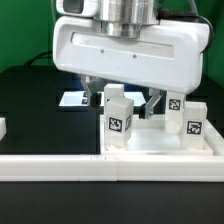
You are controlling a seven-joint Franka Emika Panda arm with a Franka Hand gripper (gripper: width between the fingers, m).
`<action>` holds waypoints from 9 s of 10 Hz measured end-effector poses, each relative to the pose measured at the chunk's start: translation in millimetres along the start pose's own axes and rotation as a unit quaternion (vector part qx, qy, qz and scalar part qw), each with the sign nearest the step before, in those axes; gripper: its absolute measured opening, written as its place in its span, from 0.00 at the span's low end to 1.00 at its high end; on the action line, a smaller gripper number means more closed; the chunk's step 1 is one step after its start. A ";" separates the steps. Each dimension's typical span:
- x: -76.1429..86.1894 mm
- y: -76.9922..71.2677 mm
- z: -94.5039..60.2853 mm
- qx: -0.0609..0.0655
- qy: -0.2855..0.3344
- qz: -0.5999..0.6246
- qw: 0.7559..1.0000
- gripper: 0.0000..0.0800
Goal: Assemble square table
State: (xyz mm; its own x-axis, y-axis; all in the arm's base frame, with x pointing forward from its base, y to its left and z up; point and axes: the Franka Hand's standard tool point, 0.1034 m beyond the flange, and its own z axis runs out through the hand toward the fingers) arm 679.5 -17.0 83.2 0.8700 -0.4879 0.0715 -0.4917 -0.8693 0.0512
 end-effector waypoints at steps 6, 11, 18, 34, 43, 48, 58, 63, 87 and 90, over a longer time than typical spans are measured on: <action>0.4 1.0 -0.2 0.000 -0.001 0.118 0.993 0.36; -10.9 13.2 0.2 0.040 0.008 0.399 0.916 0.36; -14.8 13.6 1.1 0.071 -0.003 0.572 0.817 0.37; -13.9 4.1 0.9 0.068 0.069 0.025 0.995 0.81; -22.9 4.1 -1.3 0.104 -0.014 -0.026 0.994 0.81; -18.8 -7.0 7.5 0.055 -0.013 -0.021 0.998 0.65; -17.3 -6.8 9.8 0.055 -0.035 0.425 0.903 0.36; -24.0 -15.3 11.7 0.091 -0.028 0.611 0.786 0.37; -19.5 -10.6 9.1 0.098 -0.062 0.562 0.819 0.37; -20.0 -11.5 9.6 0.098 -0.060 0.564 0.818 0.47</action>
Offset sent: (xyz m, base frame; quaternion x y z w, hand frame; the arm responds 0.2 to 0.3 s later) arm 0.0000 0.0000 0.0000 0.0000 0.0000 0.1296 0.9916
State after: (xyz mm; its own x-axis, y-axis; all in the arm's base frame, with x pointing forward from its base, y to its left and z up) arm 668.0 2.0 71.6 -0.1292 -0.9822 -0.1364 -0.9787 0.1484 -0.1416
